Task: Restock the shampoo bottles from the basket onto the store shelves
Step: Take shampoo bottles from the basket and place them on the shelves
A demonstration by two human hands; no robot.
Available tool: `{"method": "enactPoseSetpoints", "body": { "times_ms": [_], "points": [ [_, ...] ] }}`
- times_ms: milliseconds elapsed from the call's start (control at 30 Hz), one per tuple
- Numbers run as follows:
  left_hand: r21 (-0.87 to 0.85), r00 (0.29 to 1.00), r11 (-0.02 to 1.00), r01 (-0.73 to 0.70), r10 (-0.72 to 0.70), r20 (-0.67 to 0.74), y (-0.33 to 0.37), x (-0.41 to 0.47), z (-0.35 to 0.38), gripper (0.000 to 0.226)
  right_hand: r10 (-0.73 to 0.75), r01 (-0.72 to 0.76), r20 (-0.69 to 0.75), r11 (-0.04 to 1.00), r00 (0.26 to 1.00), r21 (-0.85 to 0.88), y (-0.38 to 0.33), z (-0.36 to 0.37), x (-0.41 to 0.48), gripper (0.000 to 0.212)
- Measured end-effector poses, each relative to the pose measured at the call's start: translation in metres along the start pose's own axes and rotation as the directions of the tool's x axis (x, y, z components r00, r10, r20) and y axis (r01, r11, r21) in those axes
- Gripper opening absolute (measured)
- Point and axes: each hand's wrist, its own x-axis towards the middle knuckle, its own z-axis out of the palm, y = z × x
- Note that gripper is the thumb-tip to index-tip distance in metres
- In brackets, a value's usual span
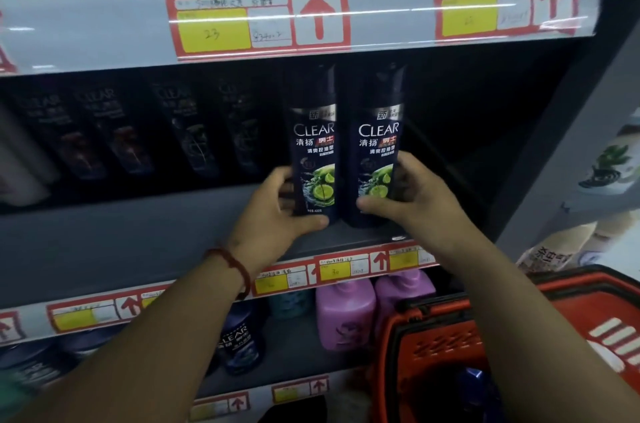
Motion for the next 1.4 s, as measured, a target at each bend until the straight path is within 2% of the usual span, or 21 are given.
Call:
{"method": "enactPoseSetpoints", "body": {
  "times_ms": [100,267,333,433,567,700,800,933,1067,1233,1400],
  "points": [
    [0.025,0.996,0.999,0.047,-0.045,-0.075,-0.007,0.001,-0.001,0.056,0.038,-0.053,-0.114,0.99,0.993,-0.132,0.006,0.01,0.004,0.048],
    [0.119,0.986,0.992,0.039,-0.019,-0.167,-0.011,0.01,0.008,0.045,0.038,-0.086,-0.308,0.985,0.951,-0.146,0.009,0.019,0.015,0.054],
    [0.128,0.98,0.991,0.036,-0.01,-0.198,-0.01,0.013,0.013,0.04,0.027,-0.093,-0.347,0.98,0.937,-0.175,0.013,0.023,0.019,0.051],
    [0.14,0.966,0.989,0.037,0.0,-0.26,-0.012,0.018,0.018,0.034,-0.019,-0.113,-0.387,0.942,0.922,-0.316,0.018,0.026,0.023,0.053],
    [0.157,0.949,0.986,0.054,-0.002,-0.315,-0.017,0.022,0.022,0.03,-0.03,-0.15,-0.404,0.901,0.914,-0.406,0.017,0.03,0.025,0.052],
    [0.191,0.935,0.979,0.072,0.001,-0.355,-0.017,0.022,0.024,0.042,0.001,-0.199,-0.428,0.887,0.904,-0.416,0.02,0.038,0.027,0.053],
    [0.195,0.923,0.977,0.083,-0.001,-0.386,-0.015,0.02,0.025,0.047,0.033,-0.218,-0.384,0.865,0.923,-0.451,0.021,0.042,0.025,0.054],
    [0.22,0.915,0.972,0.086,0.01,-0.403,-0.016,0.019,0.028,0.042,0.042,-0.242,-0.398,0.851,0.916,-0.466,0.022,0.038,0.024,0.034],
    [0.26,0.904,0.961,0.098,0.023,-0.426,-0.014,0.022,0.034,0.032,0.037,-0.255,-0.411,0.834,0.911,-0.49,0.018,0.041,0.022,0.038],
    [0.263,0.892,0.957,0.123,0.01,-0.452,-0.011,0.025,0.038,0.026,0.029,-0.266,-0.417,0.81,0.908,-0.523,0.021,0.042,0.025,0.032],
    [0.277,0.884,0.954,0.115,0.029,-0.467,-0.014,0.028,0.041,0.03,0.012,-0.266,-0.403,0.769,0.915,-0.581,0.024,0.043,0.028,0.027]
  ]
}}
